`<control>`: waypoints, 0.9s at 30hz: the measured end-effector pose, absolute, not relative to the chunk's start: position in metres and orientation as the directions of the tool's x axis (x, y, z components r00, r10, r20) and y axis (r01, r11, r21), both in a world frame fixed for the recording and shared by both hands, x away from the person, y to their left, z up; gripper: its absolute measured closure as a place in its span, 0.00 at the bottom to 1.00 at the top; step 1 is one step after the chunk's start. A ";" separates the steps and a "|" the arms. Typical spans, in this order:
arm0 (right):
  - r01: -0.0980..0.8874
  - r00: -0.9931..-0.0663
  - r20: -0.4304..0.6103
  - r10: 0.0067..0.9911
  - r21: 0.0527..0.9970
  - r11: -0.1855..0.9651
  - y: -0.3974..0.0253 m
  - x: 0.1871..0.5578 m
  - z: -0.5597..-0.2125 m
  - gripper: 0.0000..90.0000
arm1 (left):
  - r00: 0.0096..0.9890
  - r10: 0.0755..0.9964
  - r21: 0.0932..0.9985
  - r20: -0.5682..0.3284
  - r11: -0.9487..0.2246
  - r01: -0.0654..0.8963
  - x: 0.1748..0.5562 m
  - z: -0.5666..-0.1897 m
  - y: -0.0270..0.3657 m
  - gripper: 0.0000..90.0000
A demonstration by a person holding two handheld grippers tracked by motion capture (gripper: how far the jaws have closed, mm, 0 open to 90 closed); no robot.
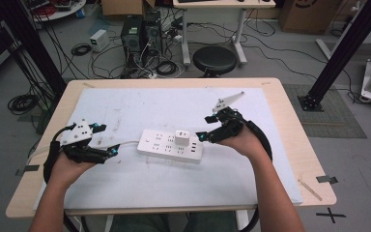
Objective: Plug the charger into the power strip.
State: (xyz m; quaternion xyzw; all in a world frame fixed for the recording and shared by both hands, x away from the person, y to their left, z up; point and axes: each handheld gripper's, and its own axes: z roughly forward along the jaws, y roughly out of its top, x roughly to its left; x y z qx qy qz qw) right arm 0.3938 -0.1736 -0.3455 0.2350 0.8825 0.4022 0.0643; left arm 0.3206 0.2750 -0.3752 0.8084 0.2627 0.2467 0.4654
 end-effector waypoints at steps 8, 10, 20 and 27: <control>0.362 -0.842 0.083 0.532 0.819 0.446 -0.211 0.367 -0.359 0.23 | 0.755 0.642 0.904 0.137 -0.393 0.169 0.323 -0.377 0.274 0.18; 0.371 -0.831 0.096 0.548 0.829 0.418 -0.218 0.363 -0.365 0.23 | 0.755 0.643 0.914 0.128 -0.372 0.162 0.322 -0.378 0.274 0.18; 0.398 -0.800 0.134 0.585 0.848 0.350 -0.234 0.355 -0.378 0.23 | 0.750 0.652 0.918 0.112 -0.357 0.173 0.323 -0.378 0.277 0.18; 0.393 -0.795 0.127 0.593 0.853 0.344 -0.236 0.355 -0.377 0.23 | 0.757 0.644 0.916 0.115 -0.364 0.171 0.323 -0.378 0.276 0.18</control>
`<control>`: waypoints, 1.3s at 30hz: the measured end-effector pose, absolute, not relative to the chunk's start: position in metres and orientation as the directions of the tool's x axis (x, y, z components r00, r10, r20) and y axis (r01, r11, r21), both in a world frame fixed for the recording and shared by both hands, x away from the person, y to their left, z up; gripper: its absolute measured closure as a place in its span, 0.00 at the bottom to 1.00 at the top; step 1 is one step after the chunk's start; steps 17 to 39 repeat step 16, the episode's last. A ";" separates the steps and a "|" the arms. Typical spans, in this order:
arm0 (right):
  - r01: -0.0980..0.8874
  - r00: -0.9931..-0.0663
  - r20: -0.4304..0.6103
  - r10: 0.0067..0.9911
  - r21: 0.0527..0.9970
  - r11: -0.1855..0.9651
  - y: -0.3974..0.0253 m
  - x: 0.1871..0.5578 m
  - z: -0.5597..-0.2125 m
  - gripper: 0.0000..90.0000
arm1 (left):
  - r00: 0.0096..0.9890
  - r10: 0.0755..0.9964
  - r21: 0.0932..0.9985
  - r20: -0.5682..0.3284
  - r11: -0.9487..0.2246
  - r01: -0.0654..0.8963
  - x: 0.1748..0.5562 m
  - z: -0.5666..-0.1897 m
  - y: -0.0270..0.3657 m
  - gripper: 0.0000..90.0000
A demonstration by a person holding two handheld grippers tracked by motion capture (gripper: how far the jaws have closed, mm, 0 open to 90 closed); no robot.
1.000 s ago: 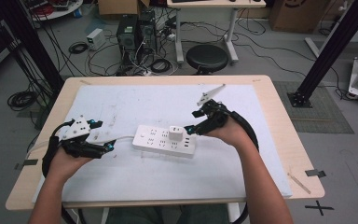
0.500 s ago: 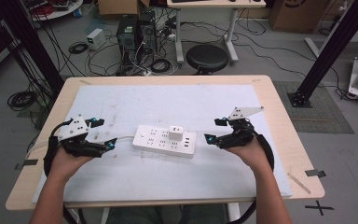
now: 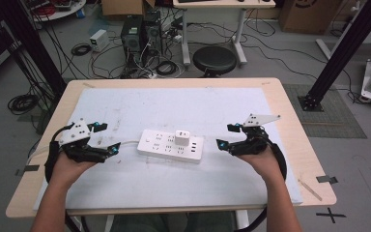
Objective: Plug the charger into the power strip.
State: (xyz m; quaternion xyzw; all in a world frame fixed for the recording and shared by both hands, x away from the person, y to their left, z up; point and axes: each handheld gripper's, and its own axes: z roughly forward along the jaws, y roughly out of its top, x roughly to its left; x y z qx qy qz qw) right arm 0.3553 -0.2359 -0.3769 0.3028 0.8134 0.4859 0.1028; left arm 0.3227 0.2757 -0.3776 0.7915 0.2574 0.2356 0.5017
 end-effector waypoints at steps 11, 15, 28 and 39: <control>0.389 -0.795 0.119 0.595 0.853 0.348 -0.234 0.357 -0.375 0.23 | 0.755 0.648 0.917 0.106 -0.358 0.178 0.325 -0.378 0.276 0.18; 0.391 -0.796 0.120 0.594 0.851 0.352 -0.233 0.357 -0.375 0.23 | 0.751 0.653 0.916 0.100 -0.354 0.186 0.326 -0.380 0.278 0.18; 0.392 -0.795 0.120 0.594 0.849 0.354 -0.233 0.356 -0.376 0.23 | 0.750 0.654 0.917 0.100 -0.353 0.186 0.326 -0.381 0.279 0.18; 0.392 -0.795 0.120 0.594 0.849 0.354 -0.233 0.356 -0.376 0.23 | 0.750 0.654 0.917 0.100 -0.353 0.186 0.326 -0.381 0.279 0.18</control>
